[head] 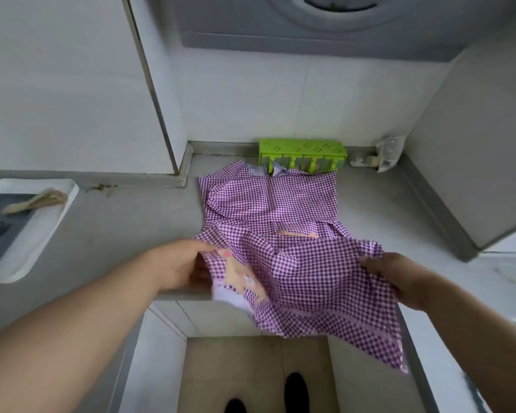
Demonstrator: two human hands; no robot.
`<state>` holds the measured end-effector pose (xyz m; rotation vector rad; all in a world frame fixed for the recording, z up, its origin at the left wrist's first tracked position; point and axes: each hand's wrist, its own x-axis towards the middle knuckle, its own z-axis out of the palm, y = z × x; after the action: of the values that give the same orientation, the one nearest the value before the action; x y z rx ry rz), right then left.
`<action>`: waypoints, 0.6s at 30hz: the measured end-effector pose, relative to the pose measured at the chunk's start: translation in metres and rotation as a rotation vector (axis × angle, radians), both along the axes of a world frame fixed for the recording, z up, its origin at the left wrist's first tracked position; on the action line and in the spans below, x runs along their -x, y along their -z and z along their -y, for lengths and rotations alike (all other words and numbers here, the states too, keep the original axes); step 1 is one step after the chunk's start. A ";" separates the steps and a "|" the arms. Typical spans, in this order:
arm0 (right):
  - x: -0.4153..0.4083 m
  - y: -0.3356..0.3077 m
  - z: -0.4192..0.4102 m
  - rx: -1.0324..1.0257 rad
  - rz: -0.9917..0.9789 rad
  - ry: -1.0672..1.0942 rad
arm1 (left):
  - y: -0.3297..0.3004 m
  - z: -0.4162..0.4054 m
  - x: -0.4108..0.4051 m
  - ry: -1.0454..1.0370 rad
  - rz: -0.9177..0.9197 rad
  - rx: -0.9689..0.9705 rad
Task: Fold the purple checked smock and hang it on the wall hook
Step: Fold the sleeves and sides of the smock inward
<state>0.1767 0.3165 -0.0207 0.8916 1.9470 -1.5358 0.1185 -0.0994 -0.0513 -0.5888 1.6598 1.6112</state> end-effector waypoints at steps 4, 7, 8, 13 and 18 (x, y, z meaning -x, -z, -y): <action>0.004 0.001 0.010 -0.182 -0.066 0.145 | 0.000 -0.008 0.020 -0.313 -0.086 0.090; 0.003 0.001 0.016 -0.264 -0.157 0.195 | 0.001 -0.007 0.024 -0.499 -0.248 0.204; 0.004 -0.003 0.019 -0.253 -0.198 0.233 | -0.002 -0.007 0.026 -0.528 -0.299 0.205; 0.000 -0.032 0.035 -0.213 -0.374 0.087 | -0.024 -0.010 0.024 -0.386 -0.297 -0.232; 0.000 -0.042 0.039 -0.234 -0.483 -0.259 | -0.031 -0.007 0.029 0.204 -0.675 0.332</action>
<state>0.1765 0.2774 0.0214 0.3430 2.5085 -1.4832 0.0893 -0.0925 -0.0202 -0.0025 2.4190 1.4755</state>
